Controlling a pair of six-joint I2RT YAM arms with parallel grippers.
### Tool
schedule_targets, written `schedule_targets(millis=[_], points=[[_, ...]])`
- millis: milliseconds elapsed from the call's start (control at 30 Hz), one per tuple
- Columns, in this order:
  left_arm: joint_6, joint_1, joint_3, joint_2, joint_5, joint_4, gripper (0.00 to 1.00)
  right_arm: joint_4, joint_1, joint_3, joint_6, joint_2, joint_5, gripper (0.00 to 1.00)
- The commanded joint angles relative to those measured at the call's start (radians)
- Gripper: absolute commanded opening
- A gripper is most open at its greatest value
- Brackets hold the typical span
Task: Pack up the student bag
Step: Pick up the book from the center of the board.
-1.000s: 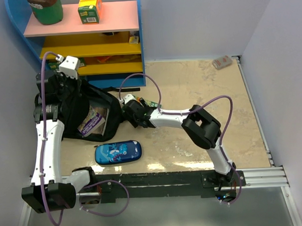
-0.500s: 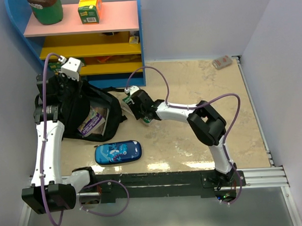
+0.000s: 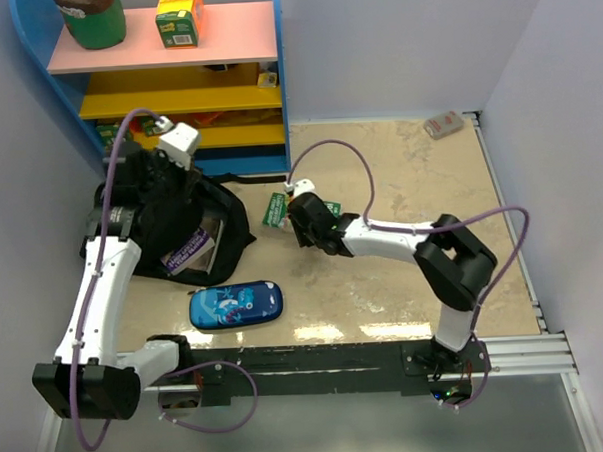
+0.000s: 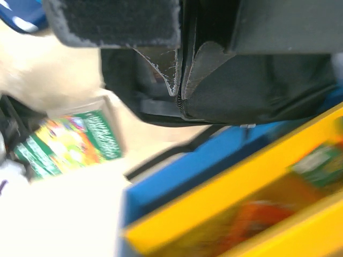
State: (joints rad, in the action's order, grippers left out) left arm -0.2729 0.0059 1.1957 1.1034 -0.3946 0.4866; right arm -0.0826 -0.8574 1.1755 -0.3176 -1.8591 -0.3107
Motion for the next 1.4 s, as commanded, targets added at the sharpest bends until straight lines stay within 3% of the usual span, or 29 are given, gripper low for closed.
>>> schedule_targets(millis=[0, 167, 300, 333, 433, 567, 767, 800, 1233, 1367], points=[[0.001, -0.214, 0.071, 0.03, -0.066, -0.056, 0.0, 0.003, 0.014, -0.118, -0.113, 0.181, -0.179, 0.0], [0.044, -0.236, 0.162, 0.084, -0.108, -0.023, 0.0, 0.024, 0.012, -0.168, -0.132, 0.256, -0.199, 0.0], [0.012, -0.236, 0.137, 0.037, -0.043, -0.023, 0.0, 0.021, -0.008, -0.16, -0.023, 0.232, -0.113, 0.0], [-0.006, -0.236, 0.124, 0.026, -0.012, -0.034, 0.0, 0.012, -0.015, -0.152, 0.012, 0.222, -0.113, 0.07], [-0.031, -0.236, 0.07, -0.003, 0.126, -0.055, 0.0, 0.004, -0.043, -0.136, 0.107, 0.19, -0.108, 0.42], [-0.032, -0.234, 0.035, -0.013, 0.337, -0.063, 0.0, -0.031, -0.052, -0.088, 0.202, 0.126, -0.163, 0.48], [-0.028, -0.227, -0.001, -0.046, 0.361, -0.075, 0.0, -0.022, -0.086, -0.045, 0.311, 0.031, -0.264, 0.68], [-0.023, -0.227, -0.002, -0.047, 0.355, -0.068, 0.0, -0.016, -0.095, -0.037, 0.363, 0.003, -0.33, 0.69], [-0.035, -0.227, -0.035, -0.057, 0.315, -0.06, 0.0, 0.078, -0.111, 0.015, 0.509, -0.023, -0.432, 0.68], [-0.04, -0.227, -0.027, -0.056, 0.301, -0.054, 0.0, 0.113, -0.097, 0.015, 0.508, -0.026, -0.357, 0.68]])
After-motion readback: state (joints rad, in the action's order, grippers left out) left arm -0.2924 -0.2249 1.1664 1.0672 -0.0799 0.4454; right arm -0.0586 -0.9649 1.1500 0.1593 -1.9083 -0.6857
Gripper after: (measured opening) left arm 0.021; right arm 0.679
